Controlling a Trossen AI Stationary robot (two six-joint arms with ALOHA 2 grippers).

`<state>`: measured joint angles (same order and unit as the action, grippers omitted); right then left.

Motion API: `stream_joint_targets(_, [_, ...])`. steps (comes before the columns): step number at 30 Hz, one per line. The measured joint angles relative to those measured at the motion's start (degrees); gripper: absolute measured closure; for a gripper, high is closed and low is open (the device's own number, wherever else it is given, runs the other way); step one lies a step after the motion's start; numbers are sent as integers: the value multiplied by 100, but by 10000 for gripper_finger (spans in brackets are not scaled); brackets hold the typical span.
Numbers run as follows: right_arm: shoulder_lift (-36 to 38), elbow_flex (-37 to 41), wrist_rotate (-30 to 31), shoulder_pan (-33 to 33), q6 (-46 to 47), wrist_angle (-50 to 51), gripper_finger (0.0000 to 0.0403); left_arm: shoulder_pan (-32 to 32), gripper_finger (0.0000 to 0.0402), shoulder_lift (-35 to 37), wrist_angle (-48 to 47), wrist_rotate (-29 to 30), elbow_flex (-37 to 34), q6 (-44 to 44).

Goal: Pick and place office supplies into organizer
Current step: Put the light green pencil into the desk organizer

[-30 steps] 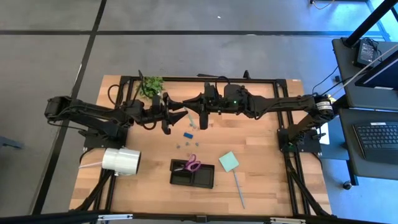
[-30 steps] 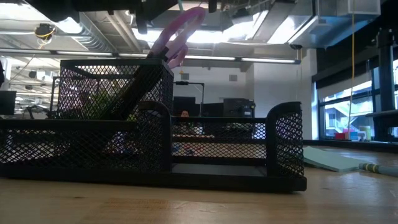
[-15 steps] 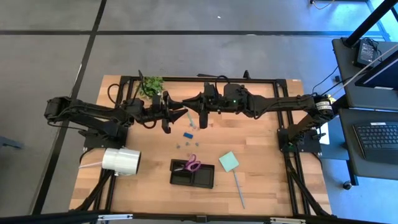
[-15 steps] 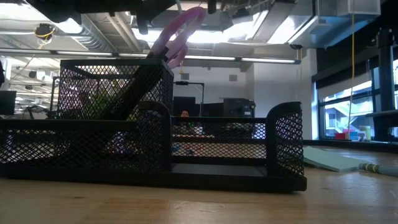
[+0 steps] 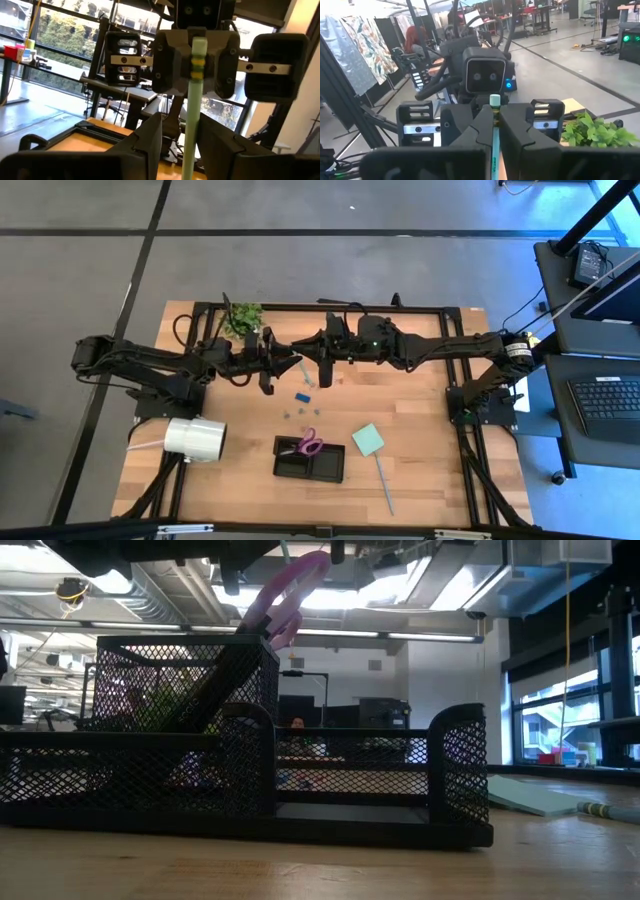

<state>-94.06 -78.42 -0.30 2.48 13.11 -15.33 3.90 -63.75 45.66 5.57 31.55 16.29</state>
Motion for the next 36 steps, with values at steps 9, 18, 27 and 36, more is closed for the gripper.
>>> stream_joint_targets(9, [-15,1,10,0,-8,-34,387,-2,308,0,45,45,0,-102])
stream_joint_targets(18, [-16,1,39,4,-31,-25,387,-4,385,2,51,41,0,-331])
stream_joint_targets(27, [-15,1,25,4,-25,-9,382,-4,384,2,47,8,0,-354])
stream_joint_targets(36, [-15,1,-7,-2,-146,-9,320,0,384,2,42,-47,0,-381])
